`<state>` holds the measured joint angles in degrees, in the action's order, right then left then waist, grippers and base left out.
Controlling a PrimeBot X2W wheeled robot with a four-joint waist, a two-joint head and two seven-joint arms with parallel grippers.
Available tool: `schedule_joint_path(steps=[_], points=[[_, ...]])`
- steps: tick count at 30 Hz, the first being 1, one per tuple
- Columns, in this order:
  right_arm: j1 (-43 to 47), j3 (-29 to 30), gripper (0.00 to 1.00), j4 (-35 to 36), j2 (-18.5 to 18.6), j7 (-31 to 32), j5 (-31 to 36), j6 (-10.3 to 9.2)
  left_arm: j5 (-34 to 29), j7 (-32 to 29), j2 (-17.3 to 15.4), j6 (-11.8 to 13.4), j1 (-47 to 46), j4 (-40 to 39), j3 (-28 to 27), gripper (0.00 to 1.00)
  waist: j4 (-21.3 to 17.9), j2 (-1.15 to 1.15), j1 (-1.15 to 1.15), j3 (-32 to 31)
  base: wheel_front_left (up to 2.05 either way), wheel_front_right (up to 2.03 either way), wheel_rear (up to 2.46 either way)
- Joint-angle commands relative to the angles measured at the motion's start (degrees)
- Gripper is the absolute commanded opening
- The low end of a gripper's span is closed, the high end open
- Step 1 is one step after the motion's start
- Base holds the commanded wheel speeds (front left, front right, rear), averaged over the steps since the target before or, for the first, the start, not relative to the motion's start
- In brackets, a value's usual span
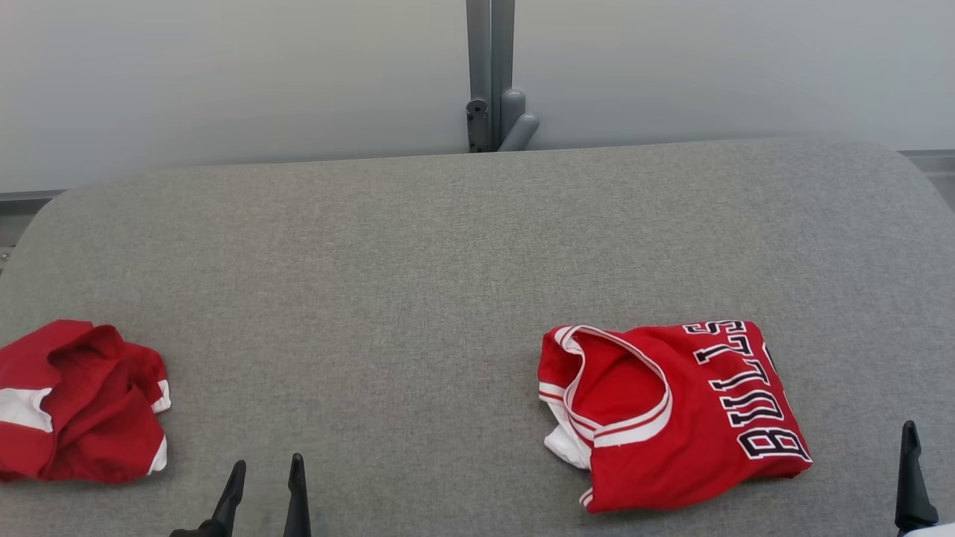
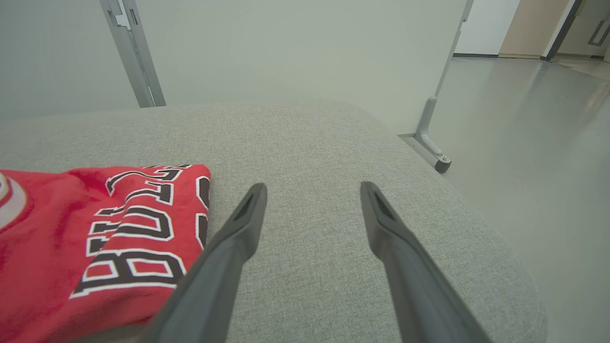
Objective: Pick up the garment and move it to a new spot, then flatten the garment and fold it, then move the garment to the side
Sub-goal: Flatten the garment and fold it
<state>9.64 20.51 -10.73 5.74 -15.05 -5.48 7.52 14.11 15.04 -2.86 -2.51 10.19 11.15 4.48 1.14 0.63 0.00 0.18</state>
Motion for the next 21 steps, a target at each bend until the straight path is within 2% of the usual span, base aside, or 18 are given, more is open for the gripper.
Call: schedule_joint_path(steps=[1, 5, 10, 16, 21], points=[[0.79, 0.52, 1.0, 0.51, -0.6, -0.14, 0.65, -0.07, -0.16, 0.17, -0.09, 0.24, -0.69, -0.17, -0.28, 1.0, 0.14, -0.63, 0.0, -0.01, 0.0, 0.0, 0.0], [1.46, 2.02, 1.0, 1.13, -1.64, -0.15, 1.72, -0.08, 0.06, 0.16, -0.09, 0.16, -0.46, -0.34, -0.95, 1.0, 0.44, -0.63, 0.0, 0.04, 0.0, 0.0, 0.0], [0.27, 0.88, 1.0, 2.5, -2.25, -0.16, 2.02, -0.08, 0.38, 0.16, -0.09, 0.27, -0.28, -0.48, -1.47, 1.0, 0.61, -0.63, 0.0, 0.19, 0.0, 0.0, 0.0], [-2.22, -3.48, 1.0, 4.65, -1.95, -0.15, 1.53, -0.08, 0.78, 0.16, -0.08, 0.37, -0.75, -0.62, -1.26, 1.0, 0.74, -0.63, 0.0, 0.76, 0.0, 0.0, 0.0], [-5.02, -9.66, 1.0, 5.19, -1.1, -0.16, 0.83, -0.08, 0.9, 0.16, -0.08, 0.4, -1.28, -0.61, -1.31, 1.0, 0.86, -0.63, 0.0, 1.25, 0.0, 0.0, 0.0]])
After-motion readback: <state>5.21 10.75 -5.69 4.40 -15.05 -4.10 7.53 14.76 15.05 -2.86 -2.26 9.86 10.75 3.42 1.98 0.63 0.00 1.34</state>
